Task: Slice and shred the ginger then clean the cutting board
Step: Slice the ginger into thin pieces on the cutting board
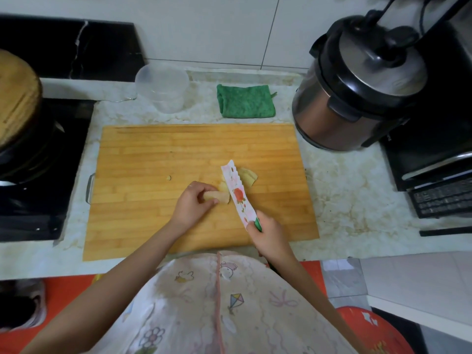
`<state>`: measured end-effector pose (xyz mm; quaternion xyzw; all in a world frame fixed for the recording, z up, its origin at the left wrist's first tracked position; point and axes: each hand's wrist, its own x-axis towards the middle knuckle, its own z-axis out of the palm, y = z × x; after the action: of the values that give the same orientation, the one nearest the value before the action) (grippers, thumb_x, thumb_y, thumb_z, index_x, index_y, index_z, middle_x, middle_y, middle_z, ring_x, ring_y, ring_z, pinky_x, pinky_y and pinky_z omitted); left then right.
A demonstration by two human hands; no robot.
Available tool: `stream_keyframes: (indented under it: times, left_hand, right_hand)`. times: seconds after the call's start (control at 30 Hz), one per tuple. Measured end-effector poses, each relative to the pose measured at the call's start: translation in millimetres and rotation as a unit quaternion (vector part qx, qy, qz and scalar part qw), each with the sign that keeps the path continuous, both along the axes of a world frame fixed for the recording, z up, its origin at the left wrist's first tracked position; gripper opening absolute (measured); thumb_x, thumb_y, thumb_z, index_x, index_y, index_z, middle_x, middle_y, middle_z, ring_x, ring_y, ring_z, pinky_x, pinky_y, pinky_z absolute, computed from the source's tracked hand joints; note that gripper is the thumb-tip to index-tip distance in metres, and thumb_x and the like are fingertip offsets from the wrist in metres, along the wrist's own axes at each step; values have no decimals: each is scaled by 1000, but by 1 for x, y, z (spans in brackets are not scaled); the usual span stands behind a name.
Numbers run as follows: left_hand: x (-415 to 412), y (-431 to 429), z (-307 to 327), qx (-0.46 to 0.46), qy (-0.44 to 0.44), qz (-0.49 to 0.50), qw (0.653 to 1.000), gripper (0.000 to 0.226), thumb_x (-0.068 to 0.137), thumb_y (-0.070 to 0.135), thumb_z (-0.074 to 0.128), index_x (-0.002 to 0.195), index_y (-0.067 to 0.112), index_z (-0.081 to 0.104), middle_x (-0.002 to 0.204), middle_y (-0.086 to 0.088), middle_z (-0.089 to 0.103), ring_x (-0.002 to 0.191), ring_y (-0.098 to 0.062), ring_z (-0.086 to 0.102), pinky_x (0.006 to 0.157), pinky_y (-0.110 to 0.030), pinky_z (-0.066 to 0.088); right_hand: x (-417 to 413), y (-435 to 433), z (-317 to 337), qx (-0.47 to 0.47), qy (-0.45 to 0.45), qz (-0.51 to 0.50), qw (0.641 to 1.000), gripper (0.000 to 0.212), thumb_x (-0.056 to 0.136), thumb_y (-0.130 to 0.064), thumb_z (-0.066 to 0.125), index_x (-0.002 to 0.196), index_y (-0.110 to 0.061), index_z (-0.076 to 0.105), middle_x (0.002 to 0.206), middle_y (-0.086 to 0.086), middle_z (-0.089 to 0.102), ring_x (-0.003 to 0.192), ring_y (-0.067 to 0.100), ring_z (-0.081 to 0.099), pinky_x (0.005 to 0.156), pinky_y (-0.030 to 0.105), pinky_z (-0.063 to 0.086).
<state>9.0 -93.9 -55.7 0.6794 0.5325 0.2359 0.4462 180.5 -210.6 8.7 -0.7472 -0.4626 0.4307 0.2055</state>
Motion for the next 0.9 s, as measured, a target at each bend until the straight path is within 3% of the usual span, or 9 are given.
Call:
stream_keyframes:
  times: [0.07,0.2,0.37,0.53,0.6,0.73,0.9]
  left_hand:
    - [-3,-3,0,3,-13,41,999,33,77,5,75,79,32,56,78,4,57,64,-6,47,60,-22,37]
    - [-4,-15,-1,-11,-53,127,990,33,81,7,71,76,26,45,70,6,52,57,-3,46,56,-25,37]
    - [1,-20,-4,-66,-7,74,995,35,81,11,73,74,22,40,65,4,47,56,-11,42,54,-21,33]
    - [6,-18,-2,-99,8,37,994,31,87,10,65,70,18,40,62,4,45,56,-9,40,56,-22,33]
    - [7,-15,-1,-106,21,40,993,26,89,11,59,69,17,43,62,3,47,57,-10,42,57,-23,33]
    - [8,-9,3,-133,44,52,989,28,91,14,55,64,15,46,59,1,48,53,-12,40,54,-27,32]
    - [8,-4,8,-202,-28,73,976,29,88,8,53,59,9,51,57,-3,62,41,-7,40,46,-22,35]
  right_hand:
    - [1,0,1,9,-7,-3,1000,19,95,-18,42,96,-4,55,82,19,60,52,16,42,46,32,35]
    - [-2,-1,2,8,-4,10,1000,18,96,-17,42,97,-5,56,79,17,60,51,15,42,46,32,35]
    - [-8,2,3,5,-26,68,997,14,96,-12,44,101,-13,56,63,-9,48,47,7,39,43,17,29]
    - [-13,5,-3,-15,-47,94,994,14,94,-15,47,99,-5,56,65,-5,49,53,7,41,46,20,29]
    - [-13,4,-3,-19,-41,98,994,8,94,-14,47,89,-10,53,64,-6,47,52,7,40,45,19,29]
    - [-13,3,-1,-18,-50,107,993,25,94,-12,47,72,-20,38,58,-6,39,48,7,34,43,19,28]
    - [-15,4,0,-24,-81,122,989,37,94,-12,45,65,-26,26,58,-3,35,48,8,31,43,22,25]
